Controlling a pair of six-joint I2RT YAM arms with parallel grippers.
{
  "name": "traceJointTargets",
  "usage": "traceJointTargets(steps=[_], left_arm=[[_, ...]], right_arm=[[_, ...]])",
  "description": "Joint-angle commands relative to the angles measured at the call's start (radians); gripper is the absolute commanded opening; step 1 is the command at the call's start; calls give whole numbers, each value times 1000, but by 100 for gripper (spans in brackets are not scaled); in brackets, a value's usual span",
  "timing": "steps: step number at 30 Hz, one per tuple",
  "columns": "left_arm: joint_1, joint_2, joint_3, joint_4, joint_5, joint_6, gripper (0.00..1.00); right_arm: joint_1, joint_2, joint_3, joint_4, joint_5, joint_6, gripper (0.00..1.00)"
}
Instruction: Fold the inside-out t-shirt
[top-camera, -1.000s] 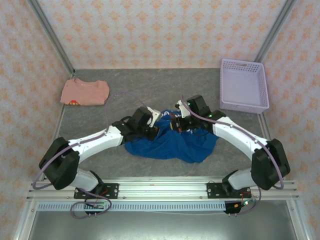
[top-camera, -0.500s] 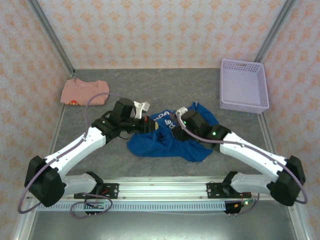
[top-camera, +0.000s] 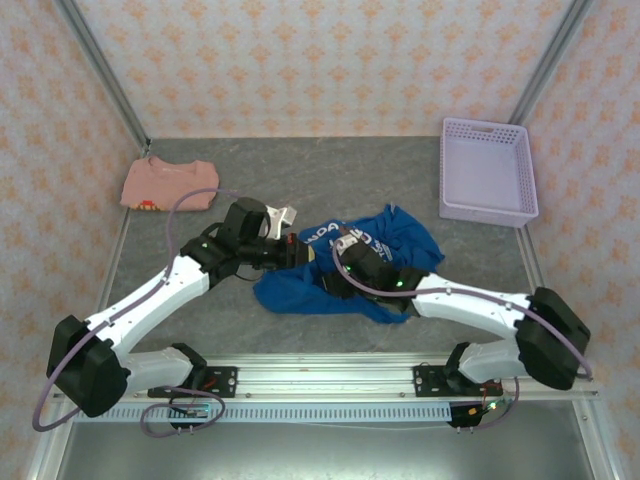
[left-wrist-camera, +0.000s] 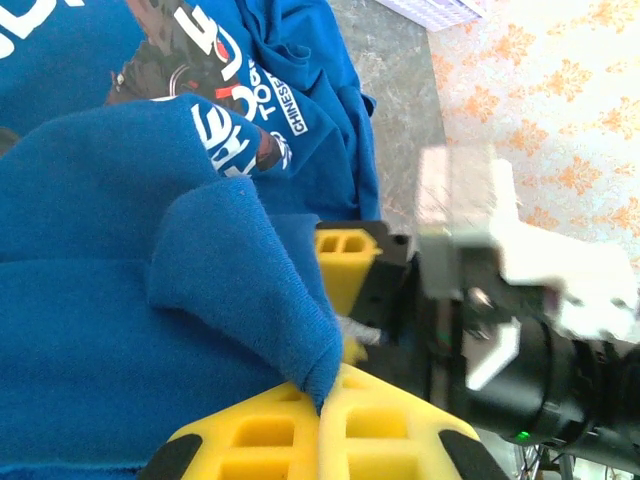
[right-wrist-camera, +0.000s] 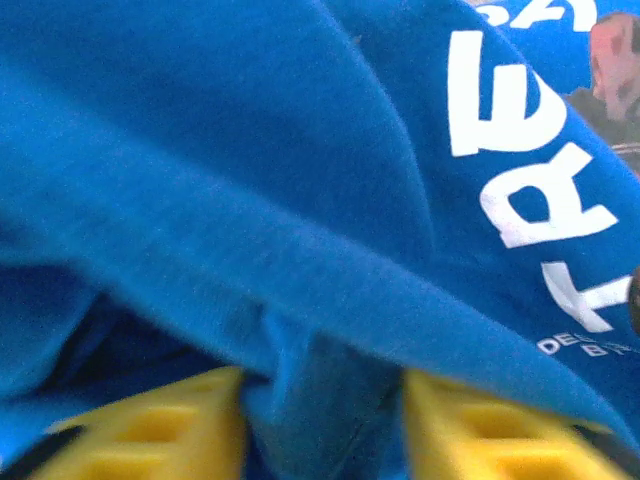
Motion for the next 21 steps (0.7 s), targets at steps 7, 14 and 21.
traceJointTargets(steps=[7,14,21], left_arm=[[32,-40,31,-224,-559,130,4],[-23,-108,-46,-171,-522,231,49],[-121,-52,-69,-94,-517,277,61]], right_arm=[[-188,-184,-97,236,-586,101,0],[-277,-183,-108,312,-679,189,0],[-291,-173,-92,302,-731,159,0]])
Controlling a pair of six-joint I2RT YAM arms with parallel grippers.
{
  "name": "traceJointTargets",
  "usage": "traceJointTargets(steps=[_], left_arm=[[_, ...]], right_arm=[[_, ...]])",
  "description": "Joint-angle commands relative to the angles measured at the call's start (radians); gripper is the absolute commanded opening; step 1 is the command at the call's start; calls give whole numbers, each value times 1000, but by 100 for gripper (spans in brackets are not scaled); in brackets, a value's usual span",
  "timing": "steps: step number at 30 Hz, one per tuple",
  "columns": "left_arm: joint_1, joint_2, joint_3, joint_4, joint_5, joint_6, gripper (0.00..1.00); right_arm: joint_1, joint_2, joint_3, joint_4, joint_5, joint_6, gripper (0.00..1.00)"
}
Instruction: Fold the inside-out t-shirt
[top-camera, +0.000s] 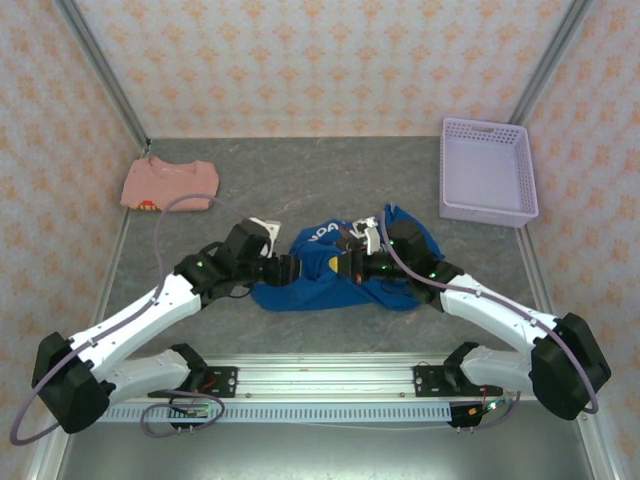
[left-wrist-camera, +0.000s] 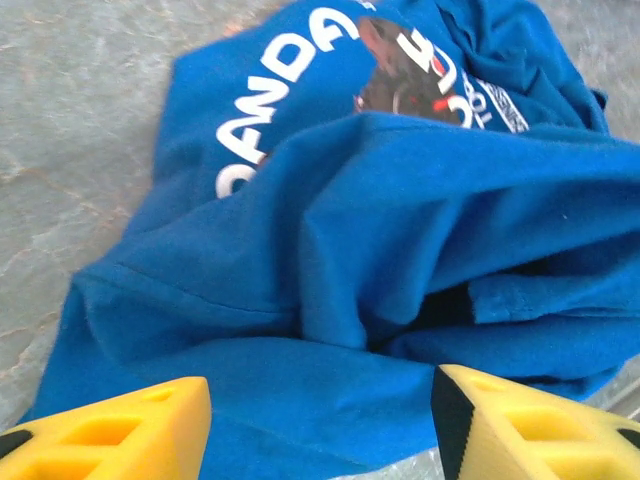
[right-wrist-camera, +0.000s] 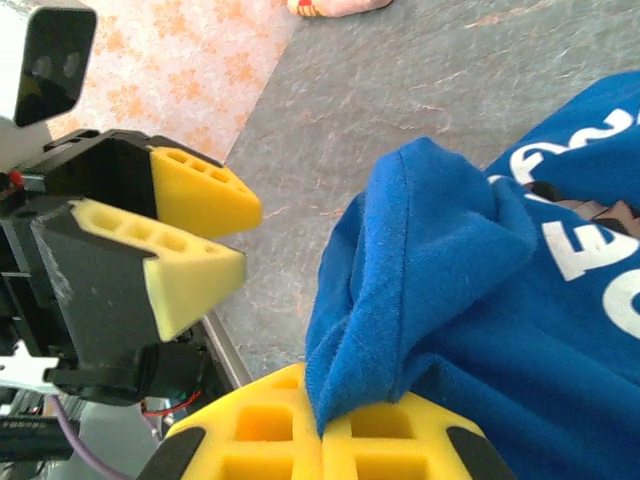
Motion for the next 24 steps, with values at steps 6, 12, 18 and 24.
traceJointTargets(steps=[6,12,18,24], left_arm=[[-20,245,107,76,32,104,59],[-29,406,165,163,113,112,34],[56,284,148,232,456,-7,0],[103,45,48,363,764,-232,0]], right_arm=[[-8,-22,3,45,-47,-21,0],[-10,-38,-22,32,-30,-34,0],[-19,-145,36,-333,311,-189,0],[-18,-162,51,-381,380,-245,2]])
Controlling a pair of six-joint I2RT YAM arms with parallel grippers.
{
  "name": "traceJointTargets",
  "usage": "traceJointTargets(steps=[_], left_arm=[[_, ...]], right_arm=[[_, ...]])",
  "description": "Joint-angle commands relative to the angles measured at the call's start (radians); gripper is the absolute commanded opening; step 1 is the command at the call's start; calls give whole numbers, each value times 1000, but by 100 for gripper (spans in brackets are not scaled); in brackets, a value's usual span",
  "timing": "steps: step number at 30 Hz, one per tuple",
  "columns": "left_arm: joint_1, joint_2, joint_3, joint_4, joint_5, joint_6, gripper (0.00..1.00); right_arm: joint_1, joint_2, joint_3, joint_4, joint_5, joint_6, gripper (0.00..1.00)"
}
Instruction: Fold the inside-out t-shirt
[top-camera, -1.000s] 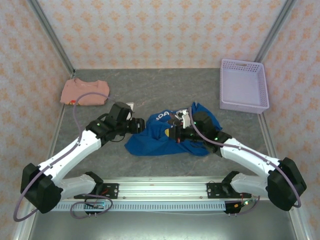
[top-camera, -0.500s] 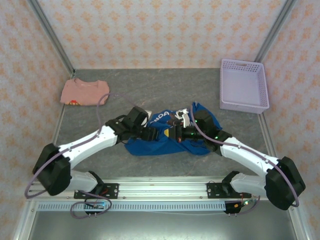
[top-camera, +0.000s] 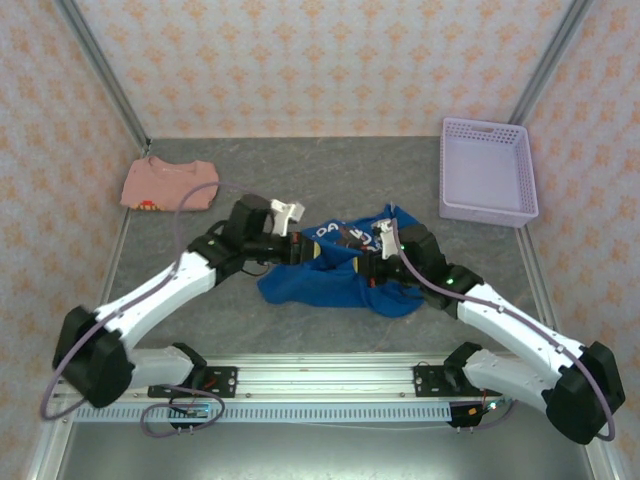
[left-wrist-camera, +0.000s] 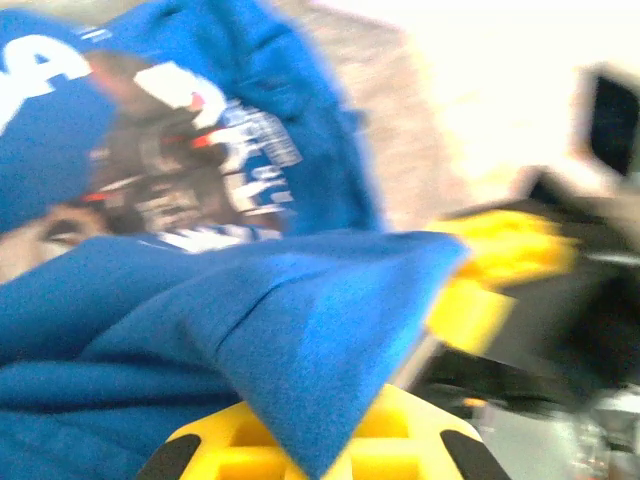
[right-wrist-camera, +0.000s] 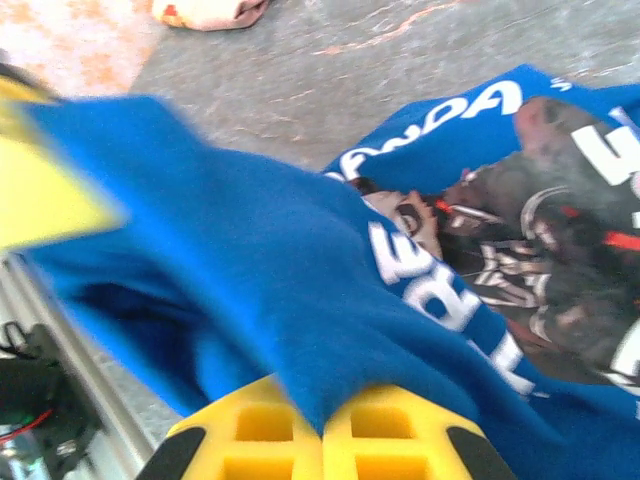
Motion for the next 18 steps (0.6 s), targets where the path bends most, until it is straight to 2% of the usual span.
traceJointTargets(steps=[1,4,8,13,18], left_arm=[[-5,-101,-29,79,231,-114,0],[-3,-161,-29,55,230,-91,0],[-4,-173,-31,63,171,-103,0],[-4,-170,-94,243,145,-234,0],[-4,-194,-122,289,66,-292,0]], right_arm=[[-6,1,31,-68,70,-68,2],[-6,12,36,-64,28,-81,5],[-5,-5,60,-123,-52,-125,17],[-4,-60,30,-60,-236,-85,33],[-3,-139,57,-166,-156,-104,37]])
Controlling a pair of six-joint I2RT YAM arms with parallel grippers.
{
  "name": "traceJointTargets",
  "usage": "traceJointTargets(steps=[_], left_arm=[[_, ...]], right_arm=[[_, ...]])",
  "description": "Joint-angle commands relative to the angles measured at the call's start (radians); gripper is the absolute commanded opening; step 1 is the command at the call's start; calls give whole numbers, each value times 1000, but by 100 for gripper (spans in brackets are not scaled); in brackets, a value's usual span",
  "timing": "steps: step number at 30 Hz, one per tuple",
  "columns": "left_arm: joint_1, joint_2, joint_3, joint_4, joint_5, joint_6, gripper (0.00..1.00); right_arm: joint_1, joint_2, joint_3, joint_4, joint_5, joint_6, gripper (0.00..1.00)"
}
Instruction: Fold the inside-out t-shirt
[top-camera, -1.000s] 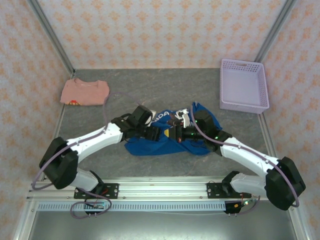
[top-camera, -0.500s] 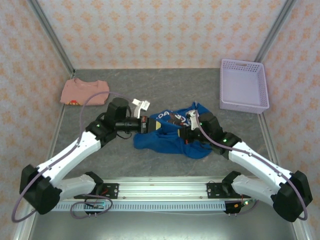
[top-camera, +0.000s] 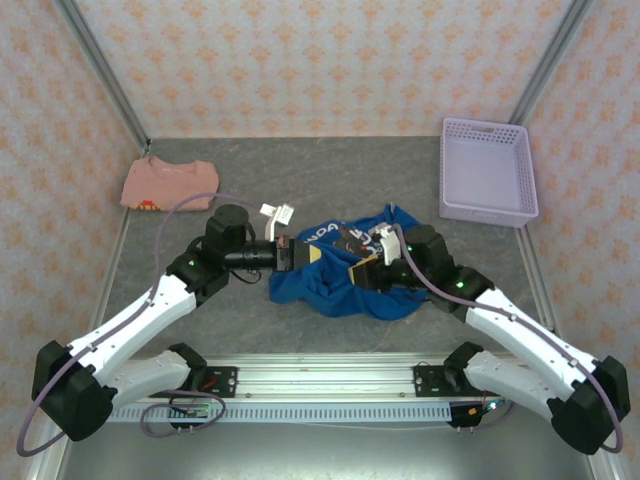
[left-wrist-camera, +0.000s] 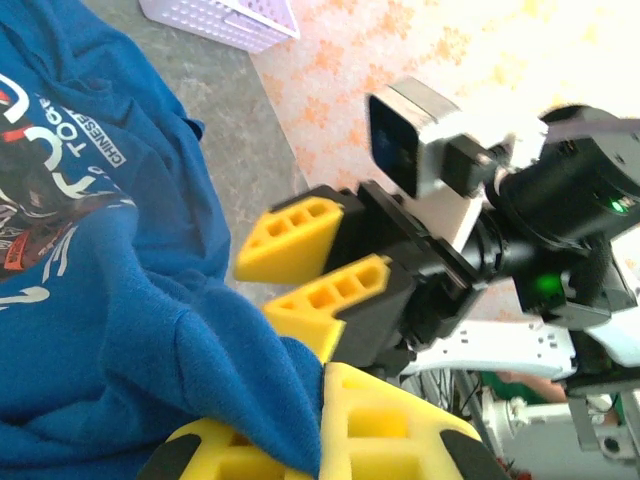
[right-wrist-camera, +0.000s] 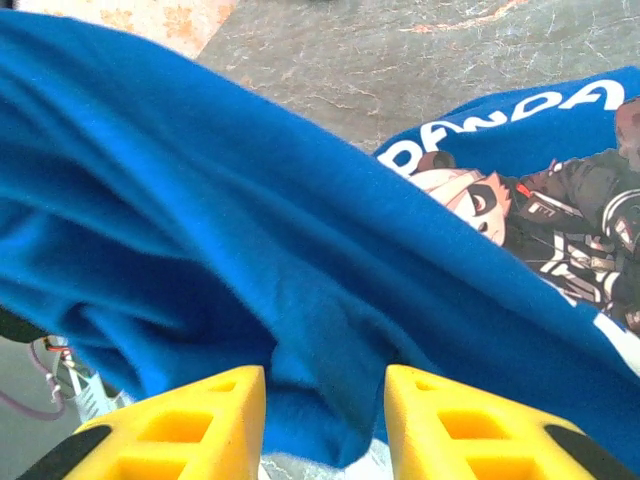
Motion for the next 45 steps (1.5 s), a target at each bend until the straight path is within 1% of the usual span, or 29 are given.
traceJointTargets(steps=[1,4,8,9,11,14,16,17,20,23,26,27,29,30,31,33,36,37,39,42,44,45], left_arm=[[3,-34,-13,112,-57,-74,0],[3,-33,-14,118,-60,-84,0],[3,-34,-18,113,-62,-83,0],[3,-33,-17,114,-60,-83,0],[3,-34,-13,99,-57,-73,0],[3,-36,-8,80,-55,-62,0],[2,-41,-6,80,-54,-63,0],[0,-44,-4,80,-54,-61,0],[1,-47,1,64,-53,-47,0],[1,-43,2,50,-54,-36,0],[1,-42,2,51,-56,-32,0],[1,-44,3,46,-58,-27,0],[4,-62,8,4,-94,3,0],[5,-75,12,-34,-125,21,0],[15,-94,13,-78,-163,42,0],[59,-123,-3,-131,-225,43,0],[155,-117,-60,-105,-212,-18,0],[174,-108,-79,-88,-207,-31,0],[183,-88,-82,-111,-231,-14,0],[183,-53,-51,-216,-298,48,0],[183,-36,-38,-267,-334,92,7],[181,-32,-33,-293,-352,115,15]], right_arm=[[1,-50,26,-52,-4,-7,39],[55,-16,36,-24,5,22,41],[165,53,63,-6,103,12,41],[173,67,63,13,117,18,41],[180,114,77,35,196,55,38],[180,188,110,23,329,112,39],[180,231,117,24,376,143,41],[180,248,109,46,378,161,41],[181,298,81,154,329,218,44],[185,373,88,268,276,264,44],[192,446,104,364,251,306,39],[192,472,118,378,246,314,32],[190,490,138,365,262,311,7],[184,475,135,357,262,298,0],[170,433,117,362,249,283,0],[131,332,51,425,169,279,0],[59,190,-63,621,-16,348,0],[50,156,-90,675,-51,371,0],[43,116,-109,708,-98,375,0],[43,103,-90,691,-165,366,0],[42,106,-87,699,-186,371,0],[42,108,-85,704,-186,373,0]])
